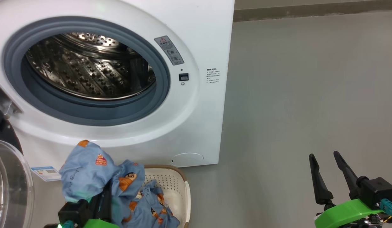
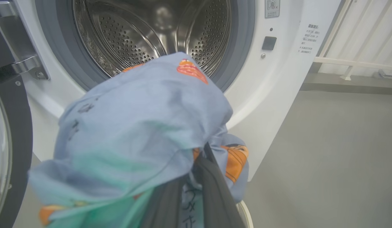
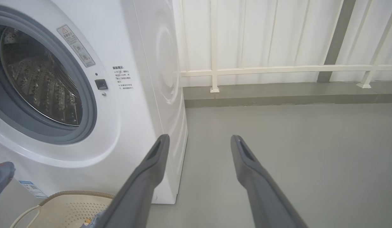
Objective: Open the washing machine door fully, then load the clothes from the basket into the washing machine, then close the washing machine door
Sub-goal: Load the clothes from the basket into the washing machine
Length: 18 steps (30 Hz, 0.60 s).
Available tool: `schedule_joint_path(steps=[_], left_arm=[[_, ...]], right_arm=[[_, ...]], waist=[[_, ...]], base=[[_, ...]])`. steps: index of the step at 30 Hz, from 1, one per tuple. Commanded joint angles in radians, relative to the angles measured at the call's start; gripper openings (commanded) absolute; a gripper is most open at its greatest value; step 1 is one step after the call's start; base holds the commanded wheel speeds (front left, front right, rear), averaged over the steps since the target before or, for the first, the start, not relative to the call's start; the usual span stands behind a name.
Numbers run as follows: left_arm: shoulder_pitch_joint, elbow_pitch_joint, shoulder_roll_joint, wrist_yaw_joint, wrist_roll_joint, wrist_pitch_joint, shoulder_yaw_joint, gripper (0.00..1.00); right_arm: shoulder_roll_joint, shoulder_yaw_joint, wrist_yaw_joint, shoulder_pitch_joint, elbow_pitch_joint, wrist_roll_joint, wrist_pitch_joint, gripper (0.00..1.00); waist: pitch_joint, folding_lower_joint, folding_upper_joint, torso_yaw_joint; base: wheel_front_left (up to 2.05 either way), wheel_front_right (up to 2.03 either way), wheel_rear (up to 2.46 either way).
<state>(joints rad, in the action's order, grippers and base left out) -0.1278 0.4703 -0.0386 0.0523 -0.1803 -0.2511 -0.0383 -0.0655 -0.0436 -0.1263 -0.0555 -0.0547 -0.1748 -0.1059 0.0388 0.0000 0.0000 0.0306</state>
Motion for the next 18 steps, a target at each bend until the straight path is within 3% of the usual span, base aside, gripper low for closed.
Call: schedule_joint_path(steps=[1, 12, 18], left_arm=[[-0.046, -0.021, -0.012, -0.002, 0.01, -0.011, 0.028, 0.0], [-0.239, 0.178, -0.024, 0.016, -0.021, 0.043, 0.024, 0.0], [-0.441, 0.314, -0.069, 0.03, -0.043, 0.143, 0.03, 0.0]], right_arm=[[-0.015, 0.024, -0.004, 0.029, 0.025, 0.008, 0.001, 1.0], [-0.023, 0.028, -0.004, 0.066, 0.015, -0.006, -0.012, 1.0], [-0.018, 0.047, -0.004, 0.11, 0.0, -0.021, -0.034, 1.0]], waist=[[0.008, 0.0, 0.0, -0.006], [0.101, 0.0, 0.0, -0.03], [0.184, 0.0, 0.0, -0.073]], base=[[0.0, 0.0, 0.0], [0.0, 0.0, 0.0], [0.0, 0.0, 0.0]])
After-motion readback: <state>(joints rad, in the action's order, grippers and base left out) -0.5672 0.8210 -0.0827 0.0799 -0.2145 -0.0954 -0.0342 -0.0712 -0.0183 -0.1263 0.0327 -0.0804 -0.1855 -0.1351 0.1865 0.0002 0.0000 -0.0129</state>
